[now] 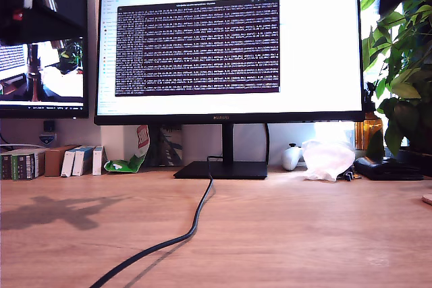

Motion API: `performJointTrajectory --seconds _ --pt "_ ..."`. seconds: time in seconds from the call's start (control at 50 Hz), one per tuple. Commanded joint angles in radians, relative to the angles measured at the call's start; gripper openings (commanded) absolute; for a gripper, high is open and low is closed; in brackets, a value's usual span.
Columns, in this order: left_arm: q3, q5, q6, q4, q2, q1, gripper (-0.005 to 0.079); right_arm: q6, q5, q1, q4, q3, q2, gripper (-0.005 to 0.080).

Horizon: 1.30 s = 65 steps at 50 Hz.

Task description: Pick the metallic laser pointer with your right arm, pass it to your left arm, then place it down to the left side of the table

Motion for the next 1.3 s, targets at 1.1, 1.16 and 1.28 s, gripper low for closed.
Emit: performJointTrajectory --seconds 1.1,1.16,1.28 --pt "0.697 0.009 0.000 -1.291 0.536 0.070 -0.0024 -0.003 -0.019 -0.061 0.127 -0.512 -0.490 -0.0011" --pt "0.743 0.008 -0.005 -1.363 0.586 0.074 -0.0024 -0.003 -0.030 -0.061 0.127 -0.512 -0.490 -0.0011" --pt "0.826 0.009 -0.005 -1.498 0.679 0.078 -0.0024 -0.003 -0.030 -0.061 0.127 -0.512 -0.490 -0.0011"
